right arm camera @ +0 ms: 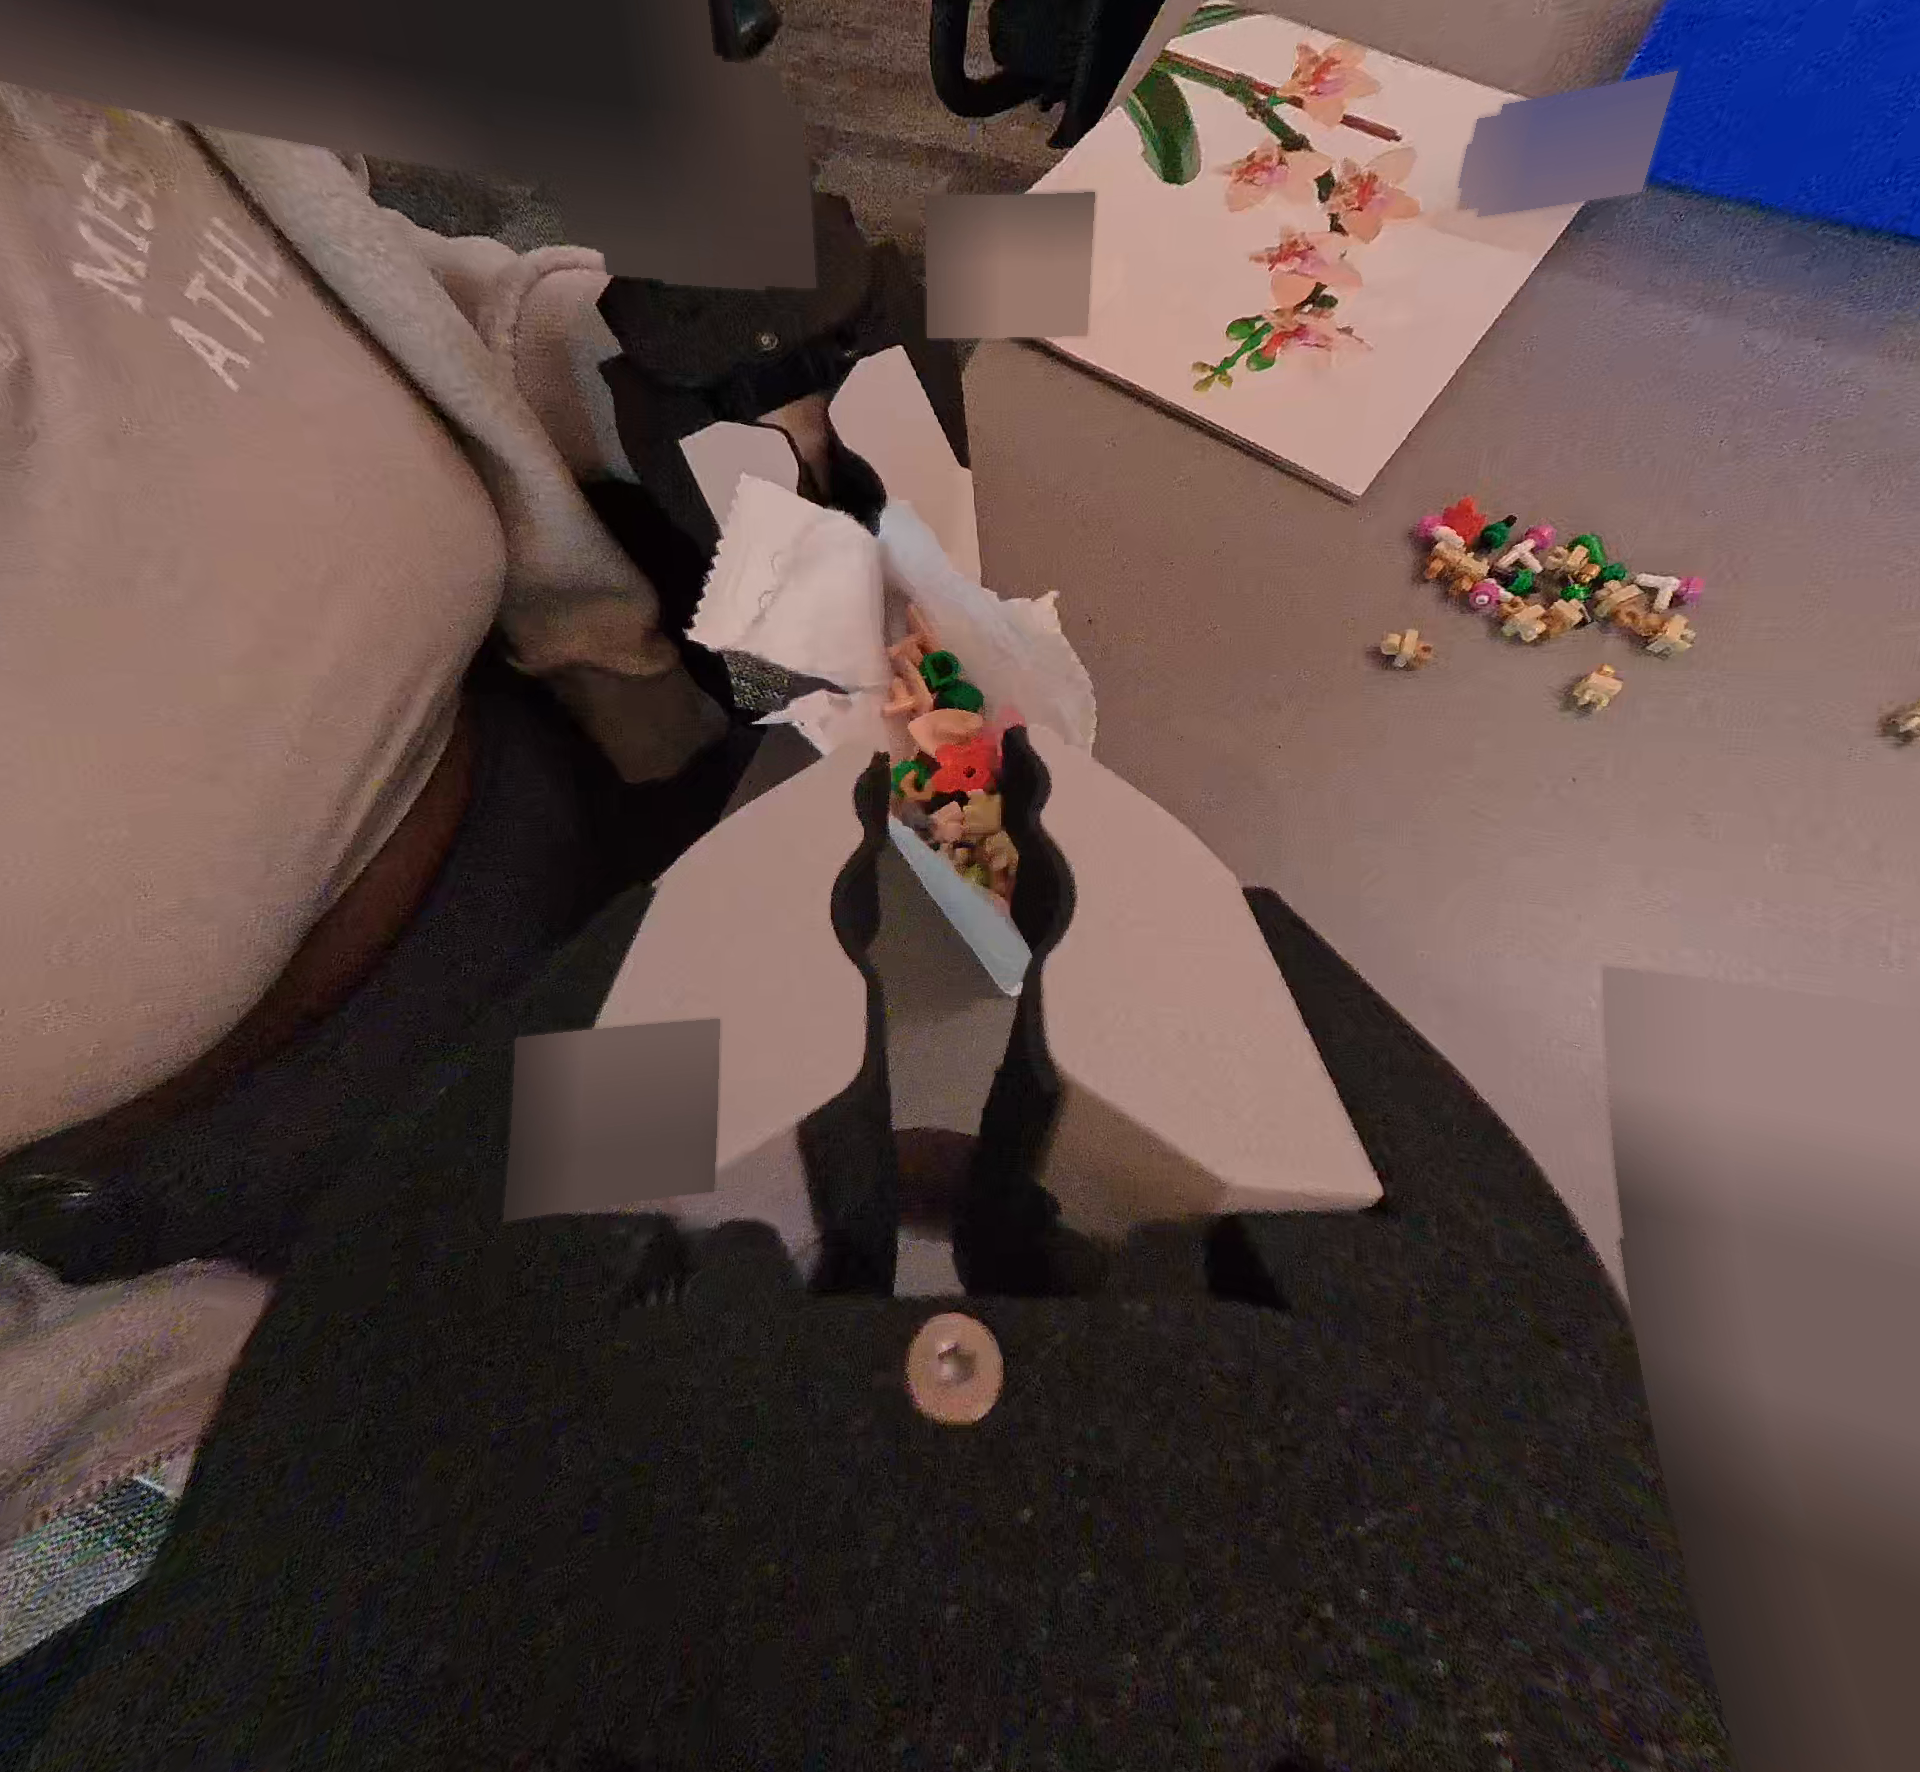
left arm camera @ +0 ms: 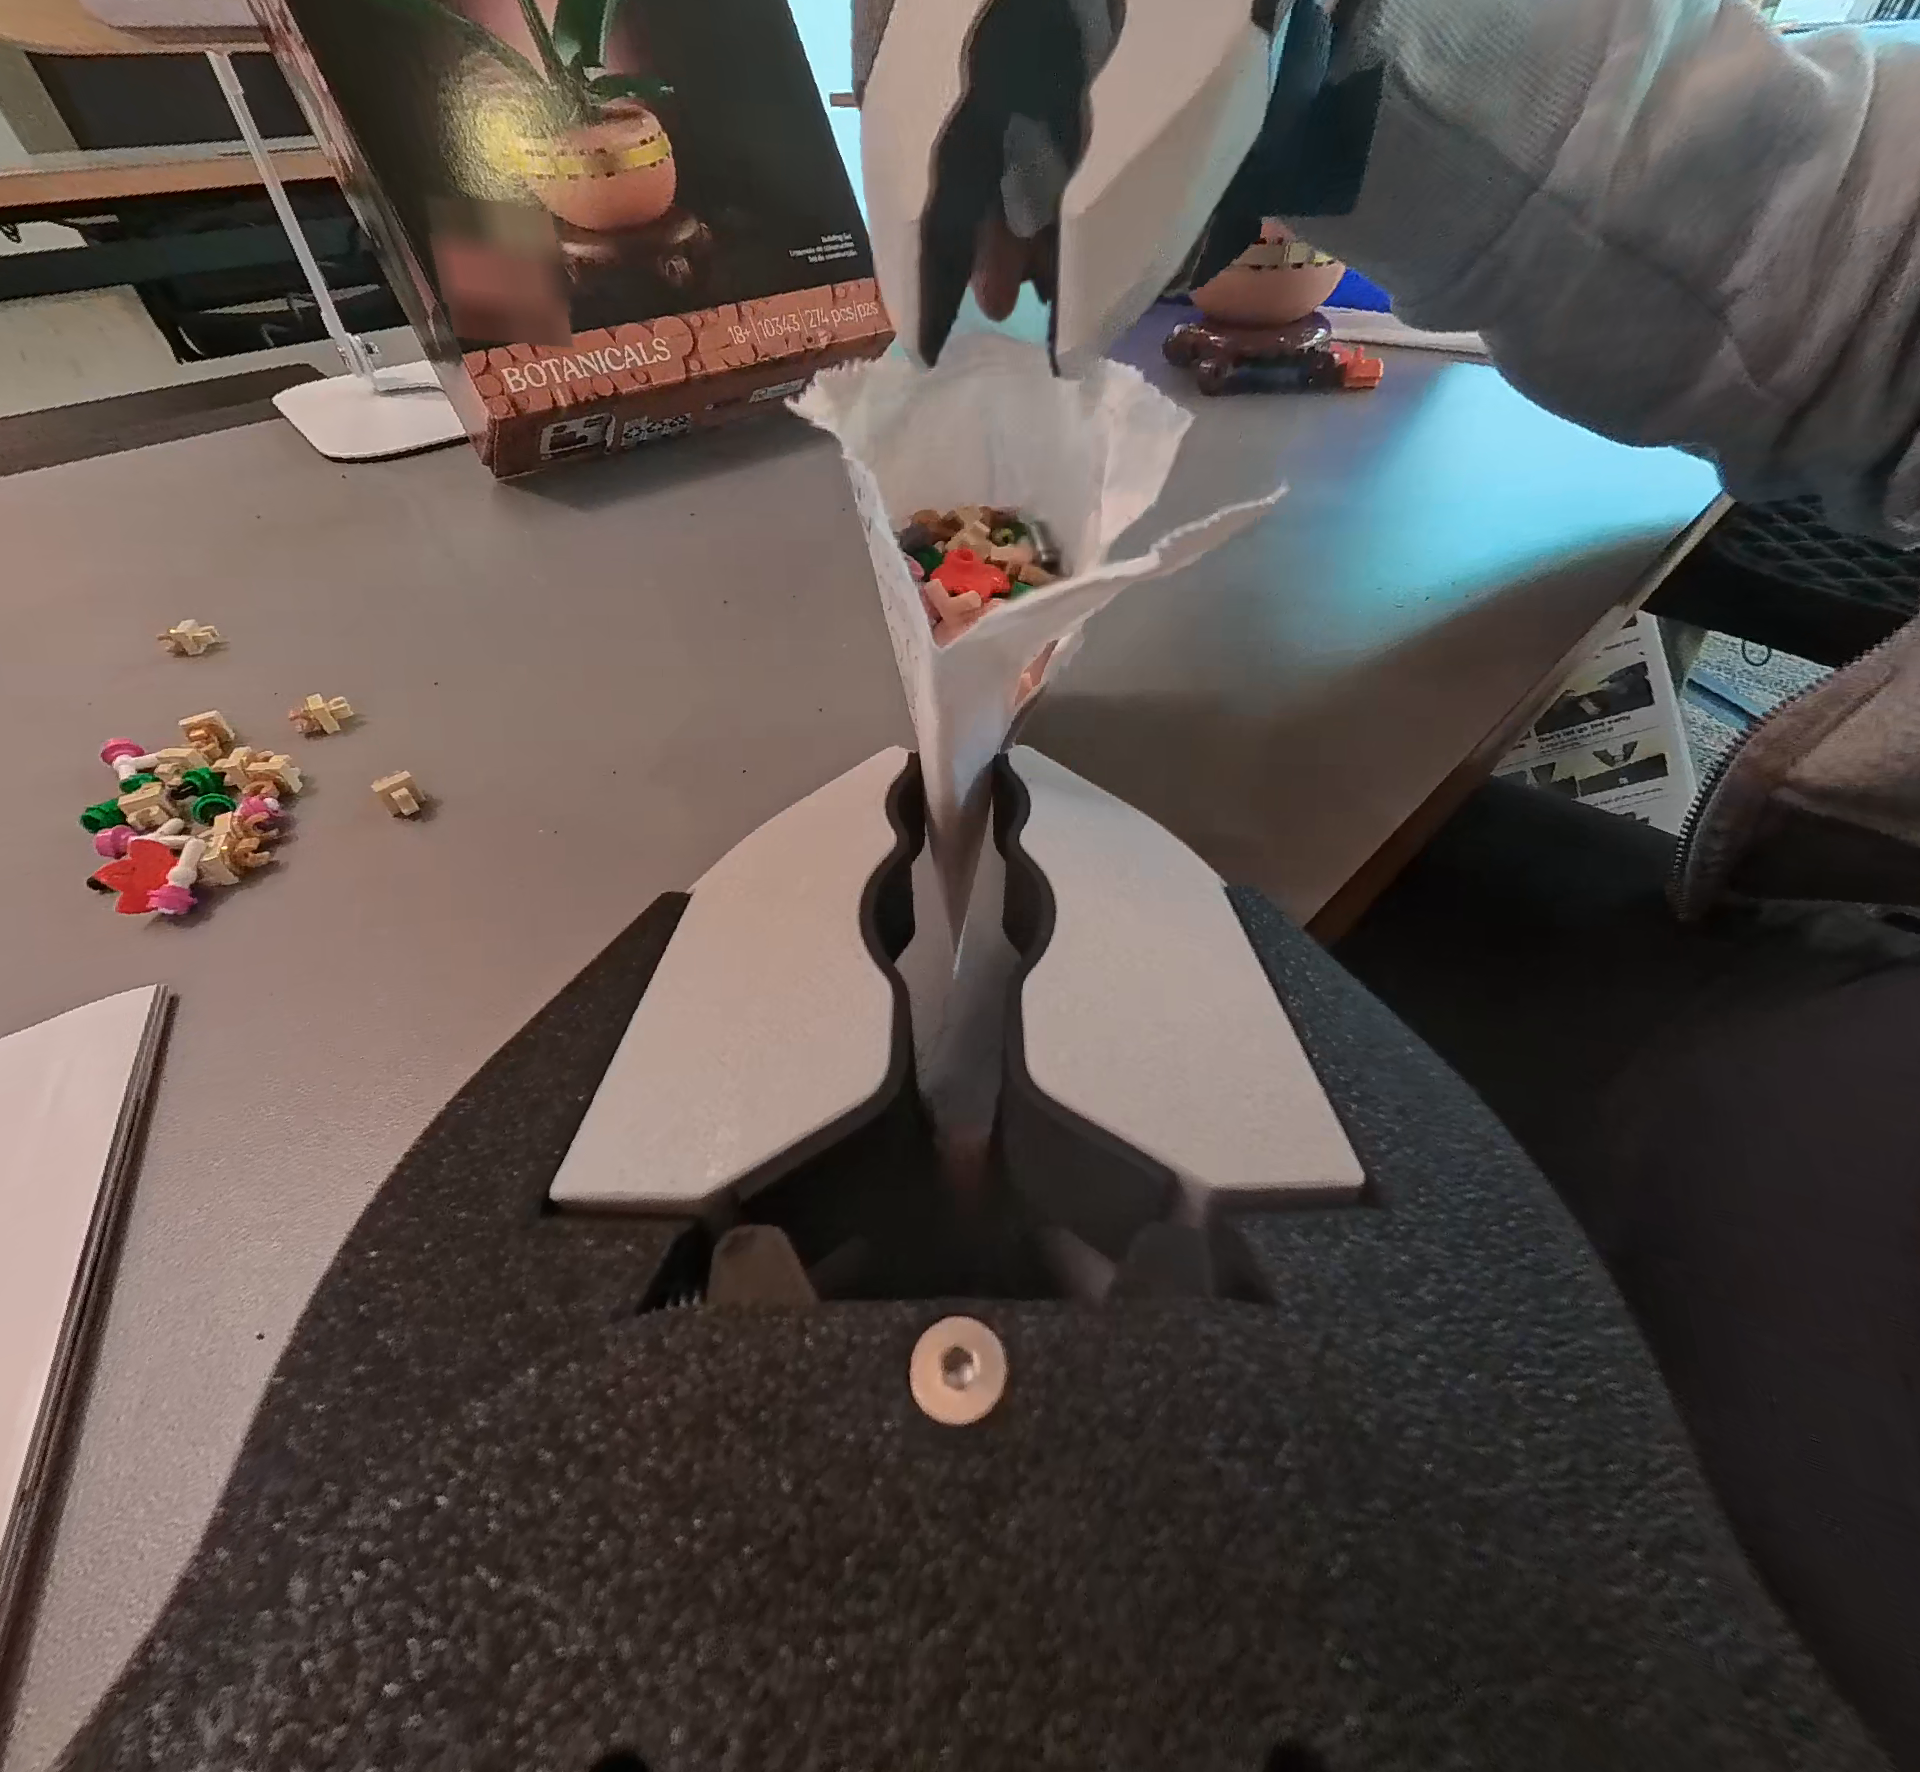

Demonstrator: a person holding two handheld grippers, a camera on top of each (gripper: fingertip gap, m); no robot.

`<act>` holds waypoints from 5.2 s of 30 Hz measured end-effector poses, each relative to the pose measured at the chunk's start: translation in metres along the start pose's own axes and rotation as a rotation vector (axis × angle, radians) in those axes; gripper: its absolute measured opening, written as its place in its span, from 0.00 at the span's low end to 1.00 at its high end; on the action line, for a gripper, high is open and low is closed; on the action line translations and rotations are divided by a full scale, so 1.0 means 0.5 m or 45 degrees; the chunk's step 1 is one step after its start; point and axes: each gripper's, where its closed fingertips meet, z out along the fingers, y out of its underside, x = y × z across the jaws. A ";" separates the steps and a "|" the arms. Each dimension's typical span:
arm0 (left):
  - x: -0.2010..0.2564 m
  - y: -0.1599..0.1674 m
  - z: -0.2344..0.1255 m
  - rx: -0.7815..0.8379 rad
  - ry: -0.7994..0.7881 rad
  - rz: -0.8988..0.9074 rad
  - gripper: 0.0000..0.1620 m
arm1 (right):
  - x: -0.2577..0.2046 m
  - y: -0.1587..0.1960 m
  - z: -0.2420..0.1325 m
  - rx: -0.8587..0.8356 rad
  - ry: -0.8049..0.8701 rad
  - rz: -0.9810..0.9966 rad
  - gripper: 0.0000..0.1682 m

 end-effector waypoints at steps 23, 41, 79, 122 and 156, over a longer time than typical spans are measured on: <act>-0.001 -0.001 -0.001 0.007 0.010 -0.012 0.07 | 0.250 0.012 -0.010 0.257 0.628 0.080 0.14; 0.001 -0.001 -0.004 -0.021 0.074 -0.100 0.08 | 0.032 0.052 0.032 0.292 0.033 -0.167 0.11; -0.035 -0.050 -0.004 0.075 -0.023 -0.224 0.17 | 0.052 0.071 -0.043 0.429 0.430 0.139 0.00; -0.034 -0.055 -0.024 0.075 -0.097 0.058 0.15 | 0.174 0.063 -0.111 0.728 0.688 0.751 0.00; -0.884 0.064 0.144 -1.649 -1.074 0.687 0.00 | 0.147 0.018 -0.179 1.058 0.398 0.823 0.00</act>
